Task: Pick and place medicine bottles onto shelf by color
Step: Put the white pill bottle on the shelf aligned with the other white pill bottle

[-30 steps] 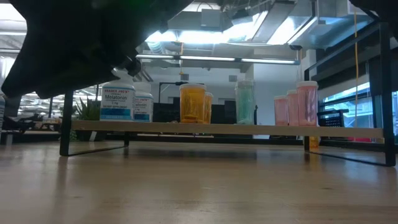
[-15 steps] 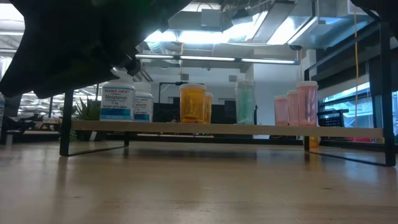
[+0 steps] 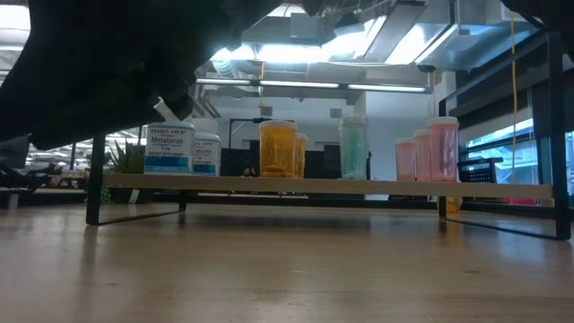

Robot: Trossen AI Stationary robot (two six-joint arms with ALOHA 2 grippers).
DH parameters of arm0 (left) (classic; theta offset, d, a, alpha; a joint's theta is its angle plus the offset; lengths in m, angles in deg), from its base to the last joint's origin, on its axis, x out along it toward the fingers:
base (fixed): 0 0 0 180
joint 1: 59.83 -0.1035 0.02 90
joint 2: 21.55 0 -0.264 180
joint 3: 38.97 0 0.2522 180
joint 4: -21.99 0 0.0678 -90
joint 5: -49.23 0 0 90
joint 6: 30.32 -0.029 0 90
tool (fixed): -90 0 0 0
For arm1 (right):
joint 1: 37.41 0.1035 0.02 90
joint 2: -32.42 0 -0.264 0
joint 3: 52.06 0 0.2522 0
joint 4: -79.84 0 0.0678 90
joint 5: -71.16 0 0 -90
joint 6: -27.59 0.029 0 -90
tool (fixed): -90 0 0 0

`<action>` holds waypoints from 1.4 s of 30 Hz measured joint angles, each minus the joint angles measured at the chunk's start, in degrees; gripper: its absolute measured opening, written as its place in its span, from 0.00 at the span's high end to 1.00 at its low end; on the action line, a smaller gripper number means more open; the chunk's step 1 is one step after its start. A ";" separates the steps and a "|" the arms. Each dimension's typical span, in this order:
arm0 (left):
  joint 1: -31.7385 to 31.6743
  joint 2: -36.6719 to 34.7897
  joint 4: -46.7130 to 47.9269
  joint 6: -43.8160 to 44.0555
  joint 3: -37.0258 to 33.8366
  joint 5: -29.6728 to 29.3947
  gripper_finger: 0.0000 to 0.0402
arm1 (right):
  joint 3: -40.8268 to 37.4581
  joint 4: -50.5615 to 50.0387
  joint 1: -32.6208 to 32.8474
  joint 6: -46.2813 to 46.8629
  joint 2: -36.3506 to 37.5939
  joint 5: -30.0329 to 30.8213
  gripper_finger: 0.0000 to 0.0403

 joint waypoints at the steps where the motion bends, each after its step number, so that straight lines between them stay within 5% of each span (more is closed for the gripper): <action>1: 0.07 0.00 0.00 0.00 0.19 -0.01 0.19 | 0.00 -0.01 -0.10 0.00 0.00 -1.47 0.55; 18: 2.33 0.00 2.79 3.48 1.21 4.50 0.19 | 0.00 -0.68 -0.56 -0.24 0.02 -5.41 0.55; 28: 2.96 0.00 3.77 3.63 1.18 6.23 0.19 | 0.00 -1.01 -0.57 -8.36 0.02 -5.39 0.57; 35: 5.97 0.00 7.90 10.74 1.18 7.39 0.19 | 0.00 -0.99 -0.56 -6.41 0.02 -5.45 0.65; 42: 8.67 0.00 10.13 15.77 1.18 7.39 0.19 | 0.00 -0.40 -0.63 -7.22 0.03 -5.38 0.58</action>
